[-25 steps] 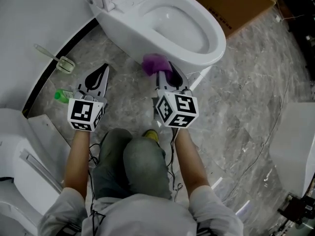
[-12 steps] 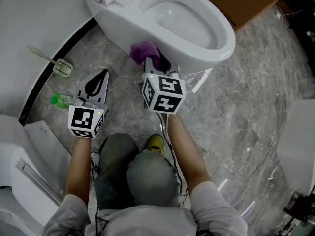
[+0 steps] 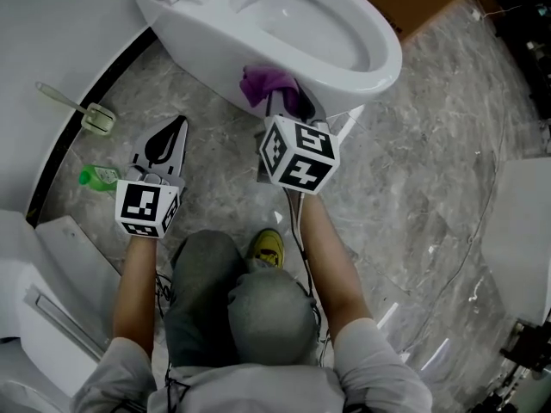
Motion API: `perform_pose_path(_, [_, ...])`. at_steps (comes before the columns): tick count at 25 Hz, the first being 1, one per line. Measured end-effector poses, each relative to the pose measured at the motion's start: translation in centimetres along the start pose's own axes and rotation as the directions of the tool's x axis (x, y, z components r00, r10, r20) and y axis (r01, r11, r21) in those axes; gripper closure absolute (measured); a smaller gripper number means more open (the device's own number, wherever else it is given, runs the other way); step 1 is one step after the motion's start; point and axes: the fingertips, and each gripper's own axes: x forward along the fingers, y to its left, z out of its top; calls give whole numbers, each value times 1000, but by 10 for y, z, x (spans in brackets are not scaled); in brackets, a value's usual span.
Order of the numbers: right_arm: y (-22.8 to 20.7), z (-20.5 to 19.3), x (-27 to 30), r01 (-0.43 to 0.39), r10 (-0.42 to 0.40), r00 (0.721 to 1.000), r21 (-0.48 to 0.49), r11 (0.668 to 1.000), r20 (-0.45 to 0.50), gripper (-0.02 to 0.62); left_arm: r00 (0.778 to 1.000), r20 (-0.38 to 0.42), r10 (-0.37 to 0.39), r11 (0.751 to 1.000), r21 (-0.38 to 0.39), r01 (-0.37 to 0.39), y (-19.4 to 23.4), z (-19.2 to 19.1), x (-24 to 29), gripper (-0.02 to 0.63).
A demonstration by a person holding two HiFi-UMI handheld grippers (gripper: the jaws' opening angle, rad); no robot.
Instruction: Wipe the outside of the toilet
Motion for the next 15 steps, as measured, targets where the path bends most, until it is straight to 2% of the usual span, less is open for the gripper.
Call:
perform_pose_path(7, [-44, 4, -24, 70, -71, 997, 35, 997, 22, 509, 999, 5, -50, 999, 1, 50, -19, -3, 11, 592])
perform_pose_path(15, [-98, -3, -47, 156, -156, 987, 2, 988, 40, 508, 995, -7, -103, 995, 4, 103, -42, -11, 28, 592])
